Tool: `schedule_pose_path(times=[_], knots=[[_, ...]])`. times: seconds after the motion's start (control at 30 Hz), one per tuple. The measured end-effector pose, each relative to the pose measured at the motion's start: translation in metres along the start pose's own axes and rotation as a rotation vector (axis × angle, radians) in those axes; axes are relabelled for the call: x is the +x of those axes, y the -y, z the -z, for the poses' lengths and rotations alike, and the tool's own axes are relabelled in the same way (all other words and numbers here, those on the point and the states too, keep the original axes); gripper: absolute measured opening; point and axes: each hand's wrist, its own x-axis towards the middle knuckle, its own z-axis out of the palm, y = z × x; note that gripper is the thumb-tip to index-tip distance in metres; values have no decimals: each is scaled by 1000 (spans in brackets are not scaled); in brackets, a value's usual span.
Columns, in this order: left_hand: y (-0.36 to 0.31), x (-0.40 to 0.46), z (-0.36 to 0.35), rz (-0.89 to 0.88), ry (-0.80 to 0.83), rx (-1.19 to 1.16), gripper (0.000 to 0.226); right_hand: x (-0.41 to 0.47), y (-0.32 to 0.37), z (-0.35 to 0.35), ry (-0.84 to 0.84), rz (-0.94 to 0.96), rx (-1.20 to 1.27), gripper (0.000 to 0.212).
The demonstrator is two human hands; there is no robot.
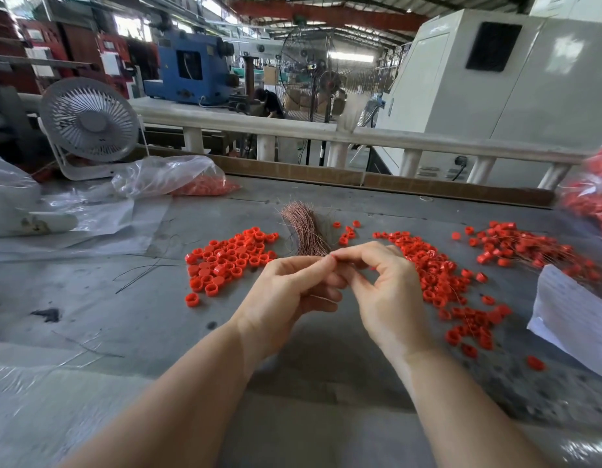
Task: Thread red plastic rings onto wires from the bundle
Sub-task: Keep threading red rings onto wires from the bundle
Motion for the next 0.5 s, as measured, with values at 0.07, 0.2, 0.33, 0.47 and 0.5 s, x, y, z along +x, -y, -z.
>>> schedule_pose_path(times=[0.07,0.2,0.33,0.47,0.5], knots=[[1,0,0,-13,7,11,14,0,-1,0,-2,-11,2,15],[2,-2,-1,-58,-15,59,13,0,-2,0,-13,-6,5,14],[2,-1,0,-116,-89,82,15,1,-3,0,-29,10,36,14],[3,0,1,-157,-123,88,21,1,-3,0,-29,4,31,15],[3,0,1,-166,-122,90,21,1,-3,0,-27,0,32,14]])
